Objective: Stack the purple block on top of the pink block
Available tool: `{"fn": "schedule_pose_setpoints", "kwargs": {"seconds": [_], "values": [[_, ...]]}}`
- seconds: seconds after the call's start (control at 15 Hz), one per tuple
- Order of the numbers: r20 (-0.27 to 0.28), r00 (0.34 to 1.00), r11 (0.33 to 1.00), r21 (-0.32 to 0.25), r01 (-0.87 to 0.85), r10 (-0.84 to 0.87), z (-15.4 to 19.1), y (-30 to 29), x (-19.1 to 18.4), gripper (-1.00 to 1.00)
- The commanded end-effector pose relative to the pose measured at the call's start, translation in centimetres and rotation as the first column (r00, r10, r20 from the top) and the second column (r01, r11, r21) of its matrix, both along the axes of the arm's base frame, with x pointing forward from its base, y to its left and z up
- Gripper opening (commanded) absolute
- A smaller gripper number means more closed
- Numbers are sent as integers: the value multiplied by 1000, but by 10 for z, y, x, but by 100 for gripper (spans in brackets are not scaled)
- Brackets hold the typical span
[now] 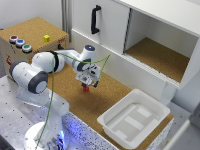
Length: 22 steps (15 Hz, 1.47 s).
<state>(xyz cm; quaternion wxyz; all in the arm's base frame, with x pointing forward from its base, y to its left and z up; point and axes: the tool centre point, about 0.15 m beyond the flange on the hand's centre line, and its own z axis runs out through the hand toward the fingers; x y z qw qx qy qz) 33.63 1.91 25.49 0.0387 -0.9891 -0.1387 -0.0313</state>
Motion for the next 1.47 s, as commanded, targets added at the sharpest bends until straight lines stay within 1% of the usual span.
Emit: {"fn": "schedule_pose_setpoints", "kwargs": {"seconds": [0.0, 0.07, 0.2, 0.27, 0.47, 0.67, 0.8, 0.93, 1.07, 1.13, 1.27, 1.33, 1.4], "values": [[-46, 999, 1000, -2, 16, -16, -27, -1, 17, -100], [-62, 998, 1000, 0, 18, -18, -30, -2, 17, 100], [-46, 999, 1000, -5, 20, -21, -28, -1, 14, 100], [-43, 999, 1000, 1, 22, -22, -24, 0, 14, 100], [-12, 1000, 1000, -5, 16, -16, -8, 2, 12, 100], [33, 999, 998, -53, 16, -14, 27, 11, 8, 100], [62, 998, 995, -100, 9, -2, 60, 22, 1, 100], [47, 999, 997, -73, -2, 6, 82, 28, -5, 100], [34, 999, 998, -55, -25, 27, 93, 38, -15, 100], [25, 999, 998, -53, -26, 28, 91, 40, -19, 100], [-11, 999, 999, -42, -34, 34, 74, 53, -28, 100], [-14, 999, 999, -39, -33, 33, 70, 59, -31, 100], [-18, 999, 999, -22, -30, 29, 64, 65, -34, 100]]}}
